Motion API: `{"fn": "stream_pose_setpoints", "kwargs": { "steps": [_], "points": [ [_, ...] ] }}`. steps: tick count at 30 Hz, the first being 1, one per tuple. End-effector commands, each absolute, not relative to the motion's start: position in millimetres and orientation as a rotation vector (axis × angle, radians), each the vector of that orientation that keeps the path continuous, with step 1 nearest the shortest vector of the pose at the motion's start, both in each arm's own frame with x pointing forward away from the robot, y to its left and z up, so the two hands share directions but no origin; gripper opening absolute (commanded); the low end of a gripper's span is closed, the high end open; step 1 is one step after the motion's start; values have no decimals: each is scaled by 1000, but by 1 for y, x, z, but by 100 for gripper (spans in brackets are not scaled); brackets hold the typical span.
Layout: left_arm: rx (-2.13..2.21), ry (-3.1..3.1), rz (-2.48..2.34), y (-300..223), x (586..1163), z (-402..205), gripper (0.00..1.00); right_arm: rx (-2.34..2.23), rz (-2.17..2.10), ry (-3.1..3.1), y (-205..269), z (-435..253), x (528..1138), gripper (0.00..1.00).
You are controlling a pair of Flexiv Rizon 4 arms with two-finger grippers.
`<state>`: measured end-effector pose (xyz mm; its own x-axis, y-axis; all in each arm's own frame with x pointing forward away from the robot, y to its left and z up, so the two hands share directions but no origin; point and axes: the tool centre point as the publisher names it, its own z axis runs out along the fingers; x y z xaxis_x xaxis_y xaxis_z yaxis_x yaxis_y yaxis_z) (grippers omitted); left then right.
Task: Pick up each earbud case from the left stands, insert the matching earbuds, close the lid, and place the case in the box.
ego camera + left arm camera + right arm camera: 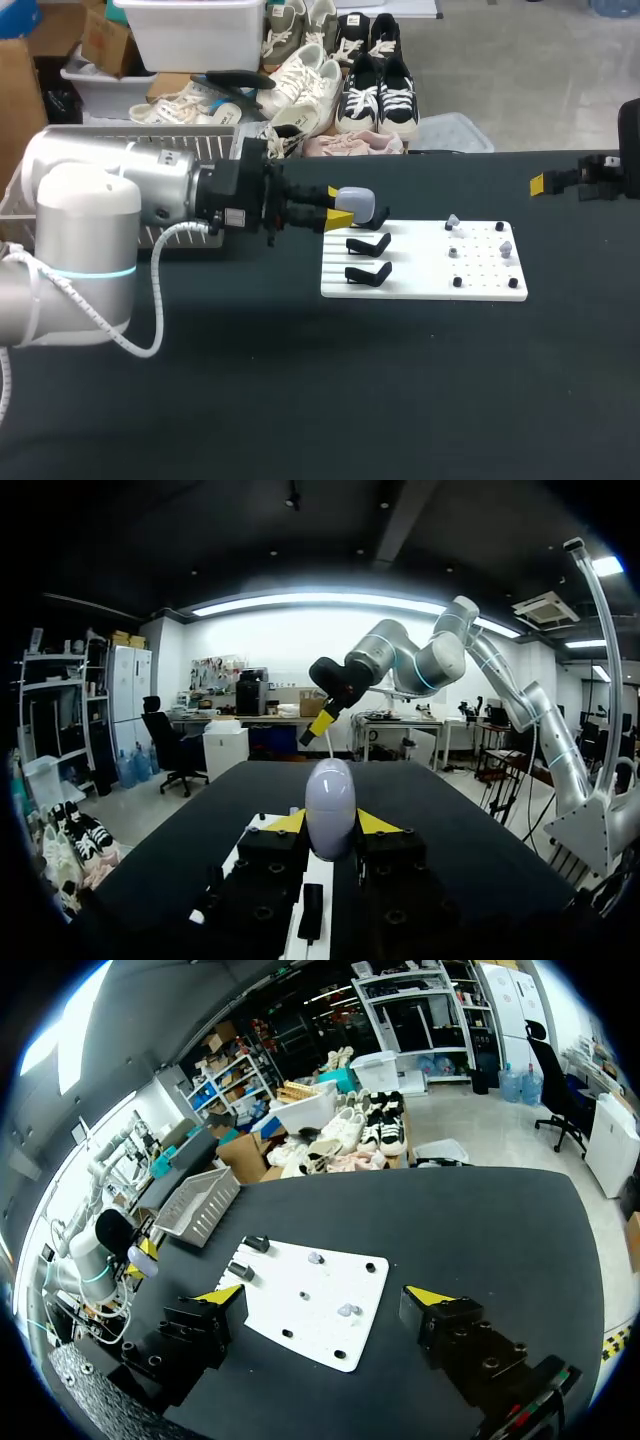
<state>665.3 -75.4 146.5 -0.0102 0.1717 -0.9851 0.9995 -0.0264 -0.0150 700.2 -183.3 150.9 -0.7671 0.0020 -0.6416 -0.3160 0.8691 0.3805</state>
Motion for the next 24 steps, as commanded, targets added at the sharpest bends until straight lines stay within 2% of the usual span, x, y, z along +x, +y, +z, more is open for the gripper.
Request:
{"fn": "stream_pose_setpoints", "kwargs": {
  "steps": [1,24],
  "points": [
    [1309,1351,-1107,-76,662,147,0,-229,634,2375,-184,150,700,100],
    [1425,1158,-1173,-109,661,140,0,-271,599,2381,-181,150,693,100]
  ]
}}
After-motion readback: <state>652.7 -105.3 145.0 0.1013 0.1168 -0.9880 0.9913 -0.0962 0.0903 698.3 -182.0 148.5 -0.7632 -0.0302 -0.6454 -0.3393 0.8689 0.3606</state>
